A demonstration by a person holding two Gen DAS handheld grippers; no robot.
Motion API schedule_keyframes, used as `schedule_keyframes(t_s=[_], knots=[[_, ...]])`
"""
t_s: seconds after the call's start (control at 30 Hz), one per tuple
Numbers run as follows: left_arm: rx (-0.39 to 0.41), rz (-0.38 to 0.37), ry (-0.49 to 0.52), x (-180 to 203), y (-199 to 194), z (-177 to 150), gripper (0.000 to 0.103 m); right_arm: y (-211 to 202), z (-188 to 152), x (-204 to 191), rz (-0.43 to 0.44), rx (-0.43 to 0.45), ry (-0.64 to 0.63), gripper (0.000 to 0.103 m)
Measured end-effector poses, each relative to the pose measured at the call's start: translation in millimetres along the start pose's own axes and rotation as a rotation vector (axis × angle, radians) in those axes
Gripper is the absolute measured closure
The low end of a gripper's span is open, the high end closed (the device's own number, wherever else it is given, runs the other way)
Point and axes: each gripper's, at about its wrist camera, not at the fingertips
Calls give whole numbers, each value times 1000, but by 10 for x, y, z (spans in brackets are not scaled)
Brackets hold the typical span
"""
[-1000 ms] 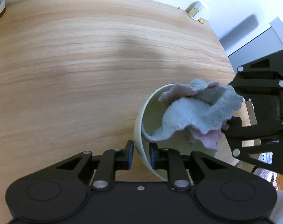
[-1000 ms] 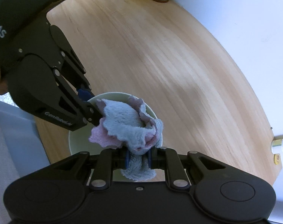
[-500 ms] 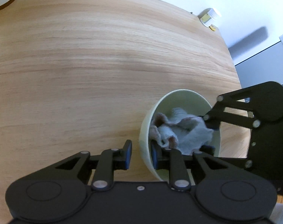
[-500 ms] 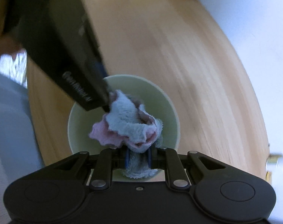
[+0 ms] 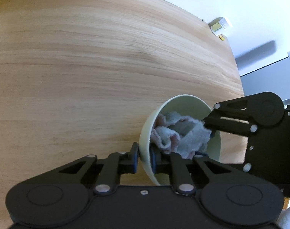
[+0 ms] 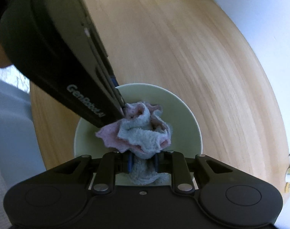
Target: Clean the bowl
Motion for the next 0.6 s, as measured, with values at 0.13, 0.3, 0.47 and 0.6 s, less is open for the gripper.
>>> schedule_keyframes(t_s=[0.13, 0.3, 0.47, 0.6], knots=[[-3, -11, 10, -12, -9, -8, 88, -121, -63, 140, 5, 40, 118, 81], [-26, -4, 71, -4, -34, -11, 86, -398, -100, 148, -38, 148, 132, 81], [-34, 18, 105, 22, -34, -12, 88, -456, -88, 121, -2, 178, 131, 81], [-42, 34, 113, -1, -27, -28, 90, -282, -129, 145, 39, 166, 118, 81]])
Point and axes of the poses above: each gripper's, at about its wrist camera, not at the fingertips, and y roughly the way its jaws point, x to its right, z to its top, and after that the axes turned 12 degrees about -z, right-handed
